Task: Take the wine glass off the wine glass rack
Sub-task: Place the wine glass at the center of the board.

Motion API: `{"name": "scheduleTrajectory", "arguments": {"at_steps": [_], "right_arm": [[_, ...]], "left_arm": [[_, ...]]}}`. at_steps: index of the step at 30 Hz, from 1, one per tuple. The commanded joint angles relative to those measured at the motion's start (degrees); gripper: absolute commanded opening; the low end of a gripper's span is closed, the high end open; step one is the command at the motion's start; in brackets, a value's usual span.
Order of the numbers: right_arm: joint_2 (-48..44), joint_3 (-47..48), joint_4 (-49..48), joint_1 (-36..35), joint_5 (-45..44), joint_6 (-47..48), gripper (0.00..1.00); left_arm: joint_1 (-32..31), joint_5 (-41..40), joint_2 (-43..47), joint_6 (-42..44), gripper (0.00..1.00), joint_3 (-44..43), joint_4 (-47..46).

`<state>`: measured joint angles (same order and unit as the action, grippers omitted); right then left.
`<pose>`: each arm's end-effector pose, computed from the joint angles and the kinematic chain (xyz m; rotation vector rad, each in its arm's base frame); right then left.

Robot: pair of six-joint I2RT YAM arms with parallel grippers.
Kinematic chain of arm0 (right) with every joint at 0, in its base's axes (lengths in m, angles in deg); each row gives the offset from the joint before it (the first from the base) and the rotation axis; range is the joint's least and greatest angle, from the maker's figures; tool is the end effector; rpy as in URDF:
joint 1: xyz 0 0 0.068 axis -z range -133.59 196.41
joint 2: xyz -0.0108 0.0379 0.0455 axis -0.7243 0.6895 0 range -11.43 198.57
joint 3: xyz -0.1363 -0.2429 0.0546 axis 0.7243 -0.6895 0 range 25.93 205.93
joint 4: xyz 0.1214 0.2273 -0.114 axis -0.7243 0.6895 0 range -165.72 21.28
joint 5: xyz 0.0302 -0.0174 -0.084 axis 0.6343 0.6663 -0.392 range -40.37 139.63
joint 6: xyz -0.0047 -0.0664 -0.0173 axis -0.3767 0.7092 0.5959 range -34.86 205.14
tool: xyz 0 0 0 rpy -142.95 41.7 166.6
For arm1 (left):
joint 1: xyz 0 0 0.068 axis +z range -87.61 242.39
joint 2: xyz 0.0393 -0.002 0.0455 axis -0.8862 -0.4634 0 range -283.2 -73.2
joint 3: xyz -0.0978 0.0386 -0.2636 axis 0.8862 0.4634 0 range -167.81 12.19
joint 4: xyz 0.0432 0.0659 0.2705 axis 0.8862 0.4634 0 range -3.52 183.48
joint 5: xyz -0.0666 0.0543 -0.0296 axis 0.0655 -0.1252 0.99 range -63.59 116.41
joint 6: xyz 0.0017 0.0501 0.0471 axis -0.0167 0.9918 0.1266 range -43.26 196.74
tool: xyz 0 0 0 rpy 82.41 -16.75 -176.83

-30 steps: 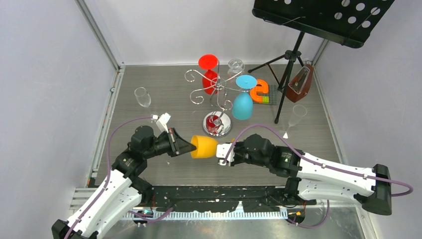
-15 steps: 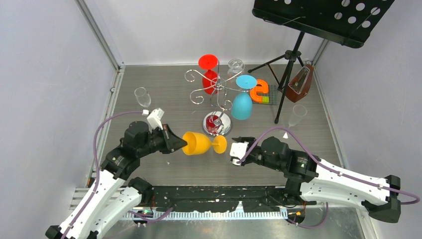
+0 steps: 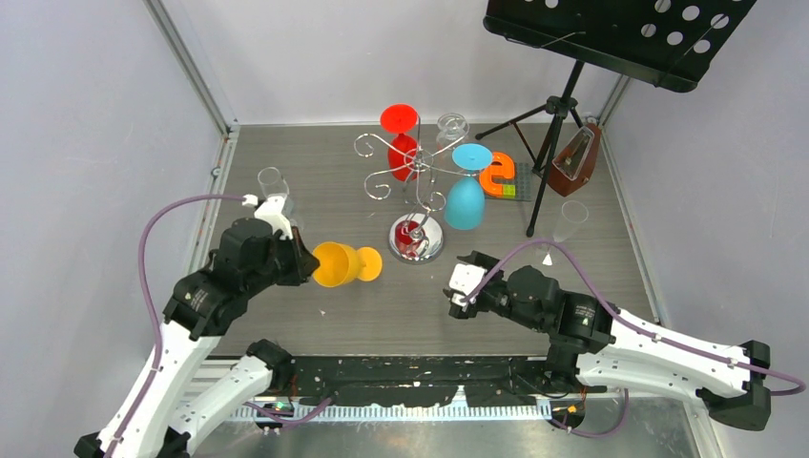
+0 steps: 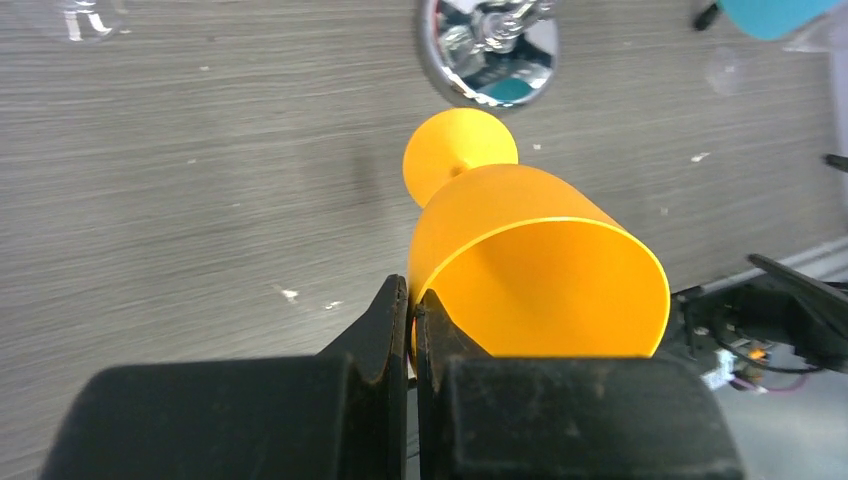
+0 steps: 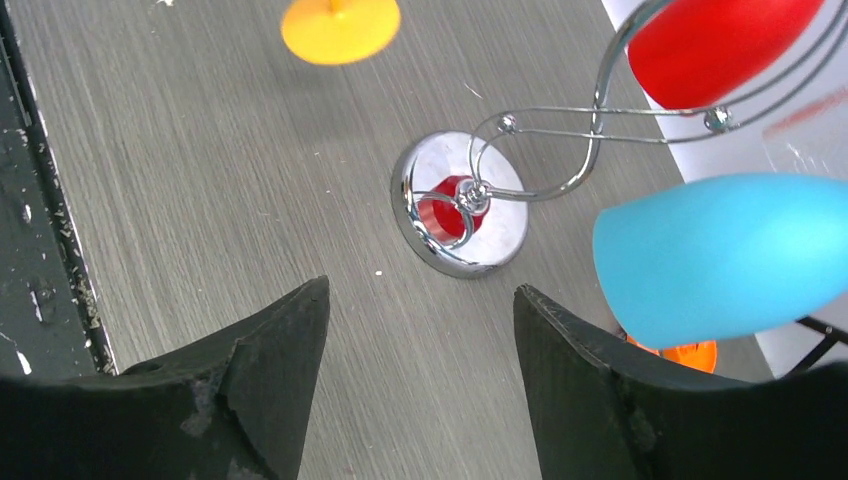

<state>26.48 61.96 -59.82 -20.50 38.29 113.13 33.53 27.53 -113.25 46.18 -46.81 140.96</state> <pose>0.0859 0.1739 0.2948 -1.2926 1.3712 0.2811 0.1285 -0.0720 0.3586 -0.0220 2.2563 -0.5950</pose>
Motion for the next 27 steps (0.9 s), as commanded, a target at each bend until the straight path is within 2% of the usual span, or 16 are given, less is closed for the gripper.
{"name": "scheduleTrajectory", "arguments": {"at_steps": [1,8,16,27], "right_arm": [[0.1,1.5,-2.3,-0.1,-5.6,-6.1,0.75],[3.0,9.6,5.5,0.3,-11.7,-17.7,0.80],[11.0,21.3,18.8,0.9,-10.9,-28.6,0.80],[10.7,19.7,18.2,0.9,-4.9,-34.2,0.80]], "left_arm": [[0.0,-9.4,-2.8,5.3,0.00,-4.5,4.9],[2.3,-15.4,-7.5,9.7,0.00,-8.1,6.1],[14.9,-8.7,-11.8,13.0,0.00,-6.8,2.1],[28.4,-8.5,-16.9,17.7,0.00,-6.1,0.8]]}}
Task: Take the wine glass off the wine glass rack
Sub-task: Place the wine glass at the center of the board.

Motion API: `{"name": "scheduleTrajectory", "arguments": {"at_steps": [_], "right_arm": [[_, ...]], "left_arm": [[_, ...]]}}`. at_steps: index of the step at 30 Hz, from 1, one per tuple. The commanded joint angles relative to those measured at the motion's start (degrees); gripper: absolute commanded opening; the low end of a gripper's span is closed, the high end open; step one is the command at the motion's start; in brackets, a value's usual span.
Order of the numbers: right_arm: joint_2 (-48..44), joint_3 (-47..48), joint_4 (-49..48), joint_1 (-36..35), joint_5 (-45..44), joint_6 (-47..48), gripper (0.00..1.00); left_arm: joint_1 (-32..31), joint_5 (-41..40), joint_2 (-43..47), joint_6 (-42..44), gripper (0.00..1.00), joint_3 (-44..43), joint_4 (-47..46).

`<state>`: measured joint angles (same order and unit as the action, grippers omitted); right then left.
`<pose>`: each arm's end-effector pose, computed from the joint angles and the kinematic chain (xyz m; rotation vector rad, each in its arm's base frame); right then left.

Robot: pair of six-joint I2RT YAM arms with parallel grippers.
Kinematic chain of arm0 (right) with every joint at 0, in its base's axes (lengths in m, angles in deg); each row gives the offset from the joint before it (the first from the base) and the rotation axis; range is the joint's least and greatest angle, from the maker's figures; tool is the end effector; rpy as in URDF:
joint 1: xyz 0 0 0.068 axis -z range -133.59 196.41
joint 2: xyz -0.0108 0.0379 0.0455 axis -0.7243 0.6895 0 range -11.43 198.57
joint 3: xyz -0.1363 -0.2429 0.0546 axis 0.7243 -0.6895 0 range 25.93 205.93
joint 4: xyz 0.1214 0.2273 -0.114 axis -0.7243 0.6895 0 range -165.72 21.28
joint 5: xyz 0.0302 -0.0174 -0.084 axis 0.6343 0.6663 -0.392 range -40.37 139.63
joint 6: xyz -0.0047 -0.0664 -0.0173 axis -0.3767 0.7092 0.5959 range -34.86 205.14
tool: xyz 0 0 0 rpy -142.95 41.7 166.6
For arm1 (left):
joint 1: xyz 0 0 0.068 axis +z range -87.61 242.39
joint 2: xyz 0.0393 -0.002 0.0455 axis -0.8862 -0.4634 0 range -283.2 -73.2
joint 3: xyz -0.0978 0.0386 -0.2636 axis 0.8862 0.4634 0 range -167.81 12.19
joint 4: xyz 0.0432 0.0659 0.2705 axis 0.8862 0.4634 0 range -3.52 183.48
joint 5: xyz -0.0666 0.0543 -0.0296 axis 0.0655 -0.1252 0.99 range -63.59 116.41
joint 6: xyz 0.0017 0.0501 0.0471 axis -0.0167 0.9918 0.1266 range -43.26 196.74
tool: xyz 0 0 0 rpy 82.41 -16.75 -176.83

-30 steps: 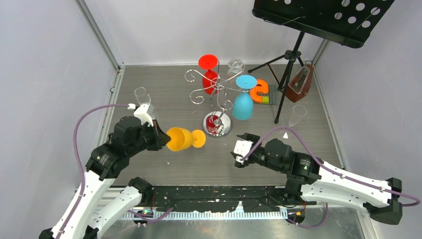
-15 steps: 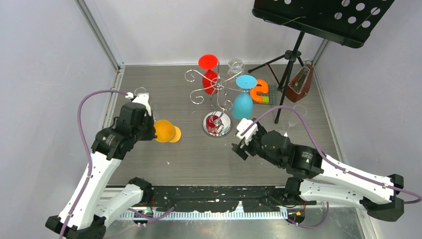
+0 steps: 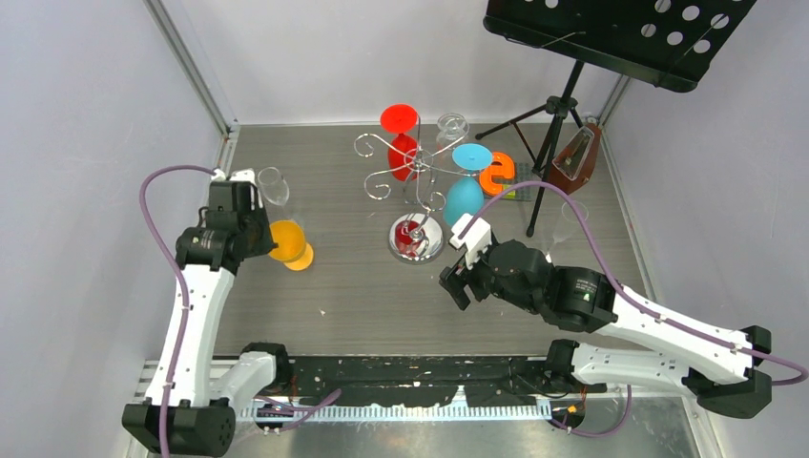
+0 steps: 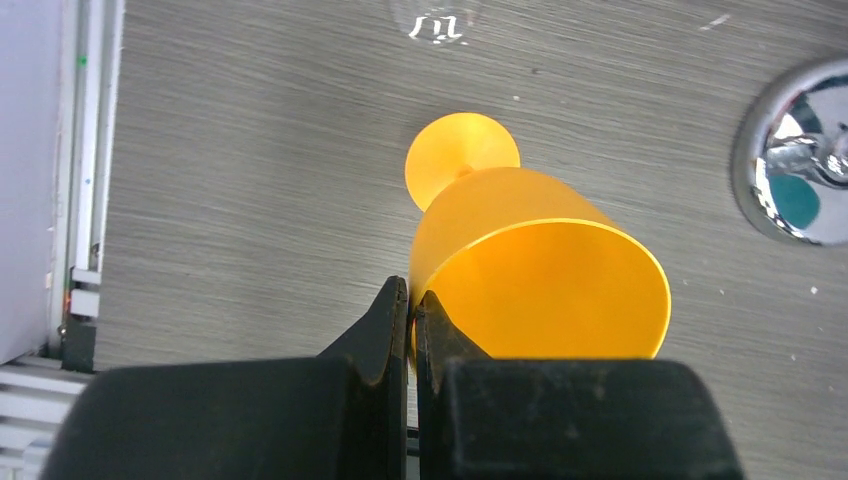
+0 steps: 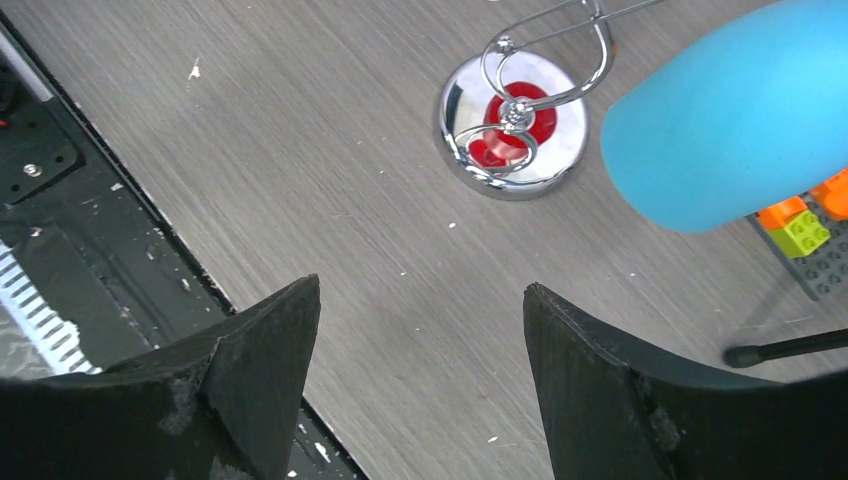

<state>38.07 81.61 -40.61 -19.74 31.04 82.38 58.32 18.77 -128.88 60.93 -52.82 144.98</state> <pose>0.1013 0.1856 0.3501 -0.9143 1.8597 0.4103 0.2024 -0.0069 0.3456 -0.3070 2.3992 0.0034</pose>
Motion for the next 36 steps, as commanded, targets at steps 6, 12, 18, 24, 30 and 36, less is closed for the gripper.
{"name": "scheduleTrajectory", "arguments": {"at_steps": [6,12,18,24,30,36], "right_arm": [[-1.8,-0.6,-1.0,0.1,4.5,-4.6,0.81],[-2.2,-0.6,0.5,0.1,5.7,-5.2,0.80],[-5.2,-2.1,1.4,0.2,6.0,-5.9,0.80],[-6.9,-3.7,1.6,0.2,5.3,-6.2,0.80],[-6.2,-3.4,1.6,0.2,4.9,-5.6,0.80],[-5.1,-3.0,1.6,0.1,5.0,-5.4,0.81]], "left_arm": [[9.2,0.4,-5.4,3.0,0.00,-1.3,-3.6],[12.7,0.9,-9.5,2.5,0.00,-2.8,-4.2],[14.7,1.4,-14.3,2.7,0.00,-5.2,-3.4],[15.0,-0.2,-16.4,2.7,0.04,-6.3,-3.0],[15.1,-0.5,-17.6,2.8,0.19,-5.3,-3.3],[15.2,-1.9,-15.7,2.9,0.36,-5.0,-2.8]]}}
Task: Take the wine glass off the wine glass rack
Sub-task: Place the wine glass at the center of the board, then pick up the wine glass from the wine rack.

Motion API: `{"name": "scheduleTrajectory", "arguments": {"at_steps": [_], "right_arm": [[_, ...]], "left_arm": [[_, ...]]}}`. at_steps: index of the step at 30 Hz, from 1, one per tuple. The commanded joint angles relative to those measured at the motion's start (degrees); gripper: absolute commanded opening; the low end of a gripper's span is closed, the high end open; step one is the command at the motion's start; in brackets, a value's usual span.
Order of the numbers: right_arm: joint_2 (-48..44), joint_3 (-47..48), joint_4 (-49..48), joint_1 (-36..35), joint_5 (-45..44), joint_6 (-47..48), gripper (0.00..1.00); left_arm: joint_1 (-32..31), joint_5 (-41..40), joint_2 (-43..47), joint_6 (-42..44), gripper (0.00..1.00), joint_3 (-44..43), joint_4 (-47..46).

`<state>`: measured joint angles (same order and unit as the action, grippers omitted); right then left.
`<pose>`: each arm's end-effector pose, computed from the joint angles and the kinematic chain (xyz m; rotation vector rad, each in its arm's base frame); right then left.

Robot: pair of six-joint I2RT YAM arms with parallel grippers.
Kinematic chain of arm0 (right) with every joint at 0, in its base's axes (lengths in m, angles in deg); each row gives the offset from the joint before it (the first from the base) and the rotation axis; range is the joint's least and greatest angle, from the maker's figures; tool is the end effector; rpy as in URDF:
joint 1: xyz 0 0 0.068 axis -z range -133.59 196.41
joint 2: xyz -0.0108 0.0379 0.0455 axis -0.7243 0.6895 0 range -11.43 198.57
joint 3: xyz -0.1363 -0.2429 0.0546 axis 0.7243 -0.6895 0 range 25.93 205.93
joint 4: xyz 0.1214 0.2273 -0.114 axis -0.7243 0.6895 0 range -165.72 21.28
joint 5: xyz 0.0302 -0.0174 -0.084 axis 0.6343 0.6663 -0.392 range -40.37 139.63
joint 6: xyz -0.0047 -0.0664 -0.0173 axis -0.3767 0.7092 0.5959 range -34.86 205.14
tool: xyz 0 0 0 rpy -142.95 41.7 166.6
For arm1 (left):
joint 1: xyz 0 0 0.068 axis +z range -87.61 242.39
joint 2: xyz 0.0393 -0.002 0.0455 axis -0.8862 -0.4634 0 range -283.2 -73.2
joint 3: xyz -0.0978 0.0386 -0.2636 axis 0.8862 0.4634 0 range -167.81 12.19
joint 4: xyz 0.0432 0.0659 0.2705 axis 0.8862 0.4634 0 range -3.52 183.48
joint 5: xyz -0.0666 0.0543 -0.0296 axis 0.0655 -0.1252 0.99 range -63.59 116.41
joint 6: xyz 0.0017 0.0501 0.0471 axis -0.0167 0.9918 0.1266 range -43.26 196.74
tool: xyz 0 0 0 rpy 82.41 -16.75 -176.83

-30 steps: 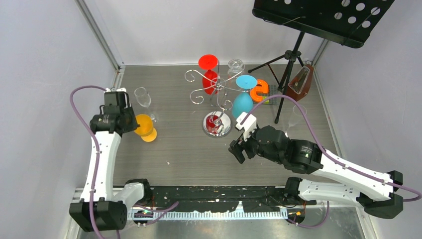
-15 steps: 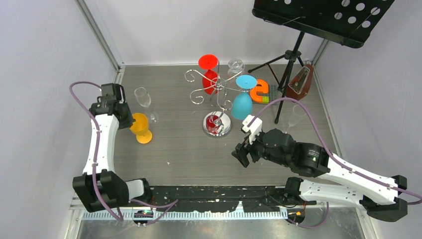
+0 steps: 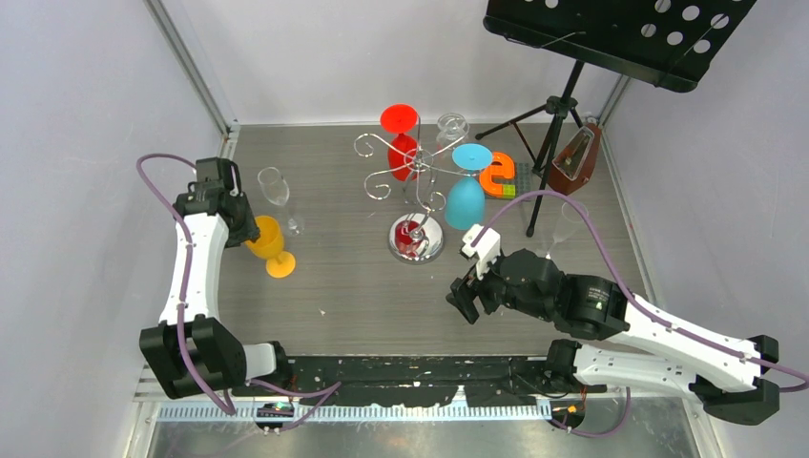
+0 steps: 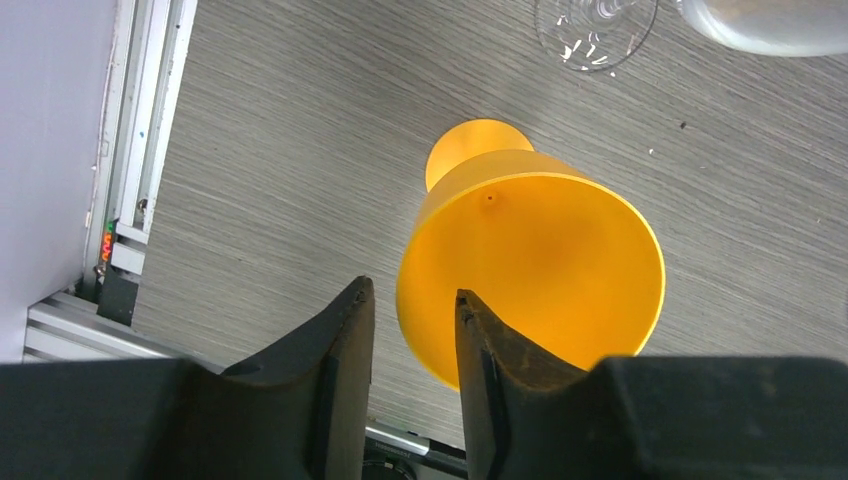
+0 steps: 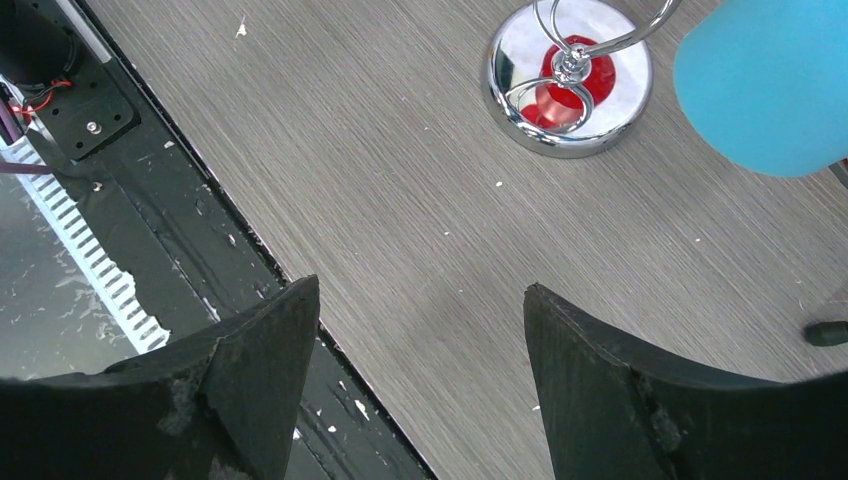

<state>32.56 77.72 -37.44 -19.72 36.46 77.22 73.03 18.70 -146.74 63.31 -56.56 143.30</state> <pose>0.0877 0.1672 0.3355 -0.9127 1.9283 0.5370 0.2678 0.0580 0.3015 -0.5941 2.5714 0.1612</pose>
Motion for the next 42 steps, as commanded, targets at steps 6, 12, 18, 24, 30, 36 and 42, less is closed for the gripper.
{"name": "scheduleTrajectory", "arguments": {"at_steps": [6,12,18,24,30,36,42], "right_arm": [[0.5,1.2,-1.1,0.1,-0.3,-0.3,0.81],[0.5,2.4,-0.1,0.1,-0.7,-0.5,0.81],[1.3,4.6,1.0,0.2,-1.9,-0.6,0.81],[2.1,9.5,5.4,0.1,-5.2,-0.8,0.83],[4.5,18.6,12.4,0.9,-9.4,-1.7,0.83],[8.0,27.6,16.7,8.1,-7.4,-1.6,0.81],[11.9,34.4,16.7,17.4,-2.6,-1.4,0.80]], "left_arm": [[0.4,-0.5,5.1,0.4,0.54,-2.4,0.4],[0.4,2.0,10.8,-0.3,0.71,-3.0,0.7],[0.2,9.1,15.8,-0.1,0.97,-4.9,2.2],[-1.9,19.6,18.8,-1.2,0.99,-7.4,2.2],[-6.8,24.4,20.2,-2.7,1.00,-8.5,0.5],[-15.4,24.5,21.1,-3.5,1.00,-9.2,-0.3],[-20.5,25.9,23.4,-4.5,1.00,-5.2,-2.6]]}}
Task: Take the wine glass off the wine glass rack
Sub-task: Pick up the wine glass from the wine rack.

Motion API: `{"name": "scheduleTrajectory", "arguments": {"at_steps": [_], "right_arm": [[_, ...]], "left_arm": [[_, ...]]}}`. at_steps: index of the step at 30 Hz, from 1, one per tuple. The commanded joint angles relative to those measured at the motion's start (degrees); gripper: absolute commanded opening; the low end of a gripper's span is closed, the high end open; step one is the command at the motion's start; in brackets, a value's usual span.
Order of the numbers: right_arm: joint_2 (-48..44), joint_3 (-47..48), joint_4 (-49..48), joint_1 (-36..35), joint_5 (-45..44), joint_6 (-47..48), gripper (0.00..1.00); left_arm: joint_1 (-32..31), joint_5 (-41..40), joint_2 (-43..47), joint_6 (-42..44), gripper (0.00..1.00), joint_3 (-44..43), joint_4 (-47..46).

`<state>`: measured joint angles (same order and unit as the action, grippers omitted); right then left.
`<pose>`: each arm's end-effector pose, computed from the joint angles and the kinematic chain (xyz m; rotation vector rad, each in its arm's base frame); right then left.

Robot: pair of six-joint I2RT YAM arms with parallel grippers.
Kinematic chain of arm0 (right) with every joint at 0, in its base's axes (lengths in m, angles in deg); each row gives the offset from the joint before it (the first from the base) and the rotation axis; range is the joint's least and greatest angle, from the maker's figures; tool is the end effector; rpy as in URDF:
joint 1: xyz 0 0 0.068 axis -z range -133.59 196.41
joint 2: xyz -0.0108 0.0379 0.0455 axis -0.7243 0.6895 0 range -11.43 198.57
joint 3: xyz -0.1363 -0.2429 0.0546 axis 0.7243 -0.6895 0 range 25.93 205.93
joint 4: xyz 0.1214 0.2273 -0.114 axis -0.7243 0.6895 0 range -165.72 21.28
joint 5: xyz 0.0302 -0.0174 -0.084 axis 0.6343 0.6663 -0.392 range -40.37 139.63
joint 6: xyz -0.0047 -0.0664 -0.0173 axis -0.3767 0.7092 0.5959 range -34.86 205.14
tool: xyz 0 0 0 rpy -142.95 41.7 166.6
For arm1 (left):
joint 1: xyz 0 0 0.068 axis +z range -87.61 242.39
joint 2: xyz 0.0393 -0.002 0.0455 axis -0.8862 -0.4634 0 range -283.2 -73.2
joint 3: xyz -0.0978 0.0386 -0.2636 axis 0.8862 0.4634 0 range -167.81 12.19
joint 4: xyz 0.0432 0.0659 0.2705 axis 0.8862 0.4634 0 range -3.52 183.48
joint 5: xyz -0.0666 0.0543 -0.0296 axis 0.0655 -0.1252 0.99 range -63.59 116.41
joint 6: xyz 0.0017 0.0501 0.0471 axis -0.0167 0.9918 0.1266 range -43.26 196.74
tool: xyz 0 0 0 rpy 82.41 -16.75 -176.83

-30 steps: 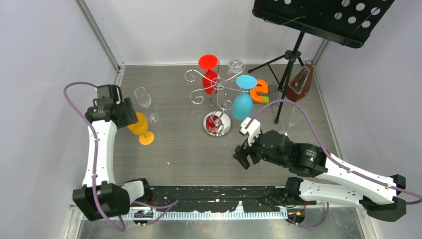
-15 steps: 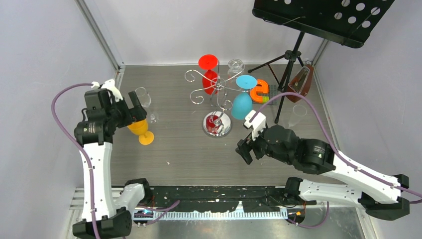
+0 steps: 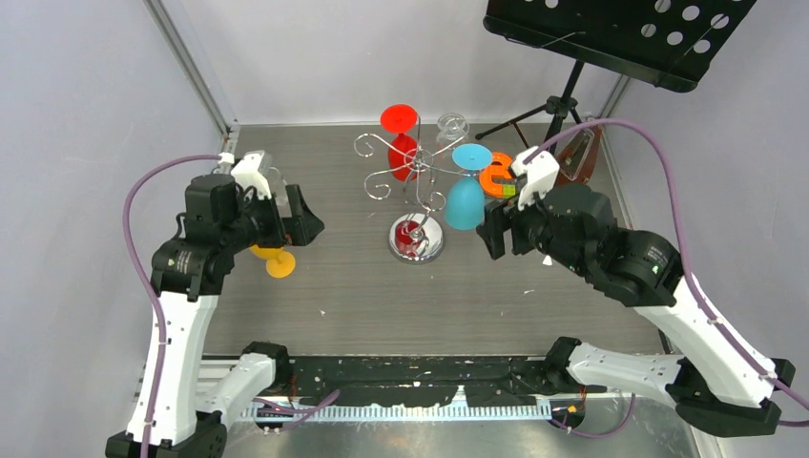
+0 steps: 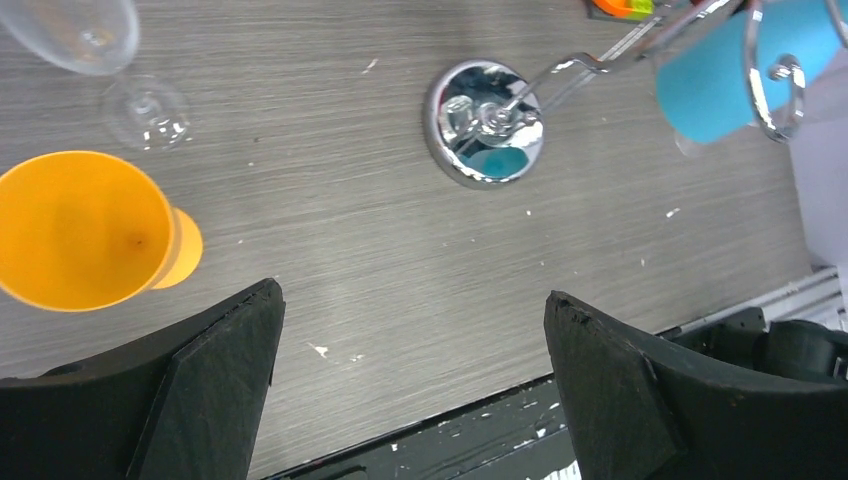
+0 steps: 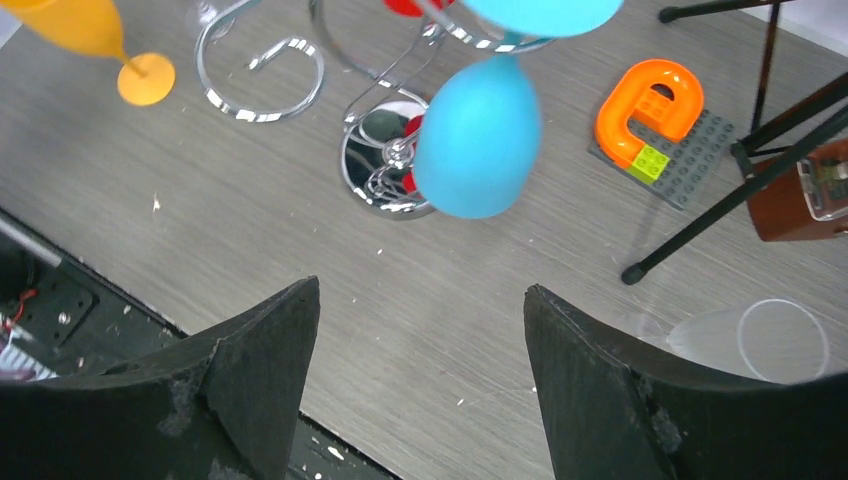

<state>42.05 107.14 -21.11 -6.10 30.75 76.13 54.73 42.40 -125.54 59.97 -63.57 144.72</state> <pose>0.1220 0.1297 0.4548 -0.5568 1.9521 0.3461 0.1735 -0.0387 0.4197 -0.0136 2.2035 -0.5449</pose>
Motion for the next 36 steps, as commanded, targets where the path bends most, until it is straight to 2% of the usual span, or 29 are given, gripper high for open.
{"name": "scheduleTrajectory", "arguments": {"at_steps": [1,12,17,26,36], "right_arm": [[2.9,6.7,0.2,5.4,4.3,-0.1,0.80],[11.0,14.5,-4.2,17.6,13.0,-5.9,0.74],[13.9,15.5,-6.8,24.2,21.3,-12.1,0.71],[14.9,9.8,-15.1,34.0,30.3,-22.8,0.69],[14.4,1.8,-23.4,36.6,34.1,-30.3,0.66]], "left_arm": [[-2.8,2.6,2.6,-1.3,1.00,2.6,-4.4],[-10.4,5.9,6.5,-0.1,0.99,10.5,-7.3],[-11.9,6.8,7.9,0.9,0.99,13.8,-7.9],[-13.0,8.4,9.9,1.4,0.99,18.1,-9.3],[-13.3,9.3,10.5,1.7,0.99,20.4,-9.8]]}}
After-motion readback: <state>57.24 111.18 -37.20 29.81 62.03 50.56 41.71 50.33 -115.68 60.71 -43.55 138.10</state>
